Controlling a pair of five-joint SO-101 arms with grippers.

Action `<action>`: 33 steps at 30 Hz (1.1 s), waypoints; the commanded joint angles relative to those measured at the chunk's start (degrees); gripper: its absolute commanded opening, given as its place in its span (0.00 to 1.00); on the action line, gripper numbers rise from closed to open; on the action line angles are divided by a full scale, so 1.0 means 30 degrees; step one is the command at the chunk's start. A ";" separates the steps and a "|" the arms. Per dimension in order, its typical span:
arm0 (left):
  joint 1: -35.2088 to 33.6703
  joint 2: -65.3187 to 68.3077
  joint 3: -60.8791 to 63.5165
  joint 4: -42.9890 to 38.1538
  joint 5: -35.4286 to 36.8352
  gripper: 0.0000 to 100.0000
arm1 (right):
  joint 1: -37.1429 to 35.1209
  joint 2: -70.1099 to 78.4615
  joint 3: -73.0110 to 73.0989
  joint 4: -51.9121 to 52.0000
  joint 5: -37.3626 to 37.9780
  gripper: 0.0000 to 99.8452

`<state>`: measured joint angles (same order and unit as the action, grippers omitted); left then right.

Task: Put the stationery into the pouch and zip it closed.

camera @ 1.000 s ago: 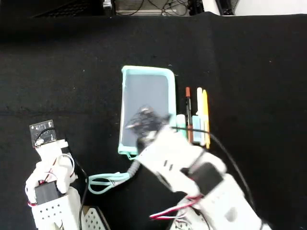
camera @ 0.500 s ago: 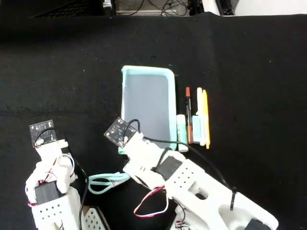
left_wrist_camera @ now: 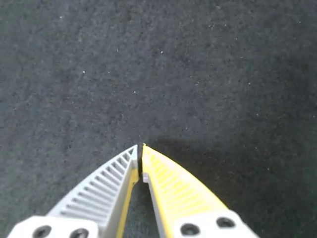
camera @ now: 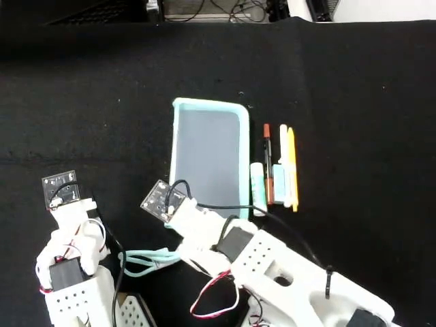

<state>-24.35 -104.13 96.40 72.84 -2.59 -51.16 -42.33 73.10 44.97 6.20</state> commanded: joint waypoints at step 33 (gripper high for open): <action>-0.0132 -0.0029 0.0308 -0.0059 0.0176 0.03 | 0.2491 0.0073 -0.4996 1.0403 0.7473 0.11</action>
<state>-24.35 -104.13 96.40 72.84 -2.59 -43.08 -42.24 58.24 75.21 25.36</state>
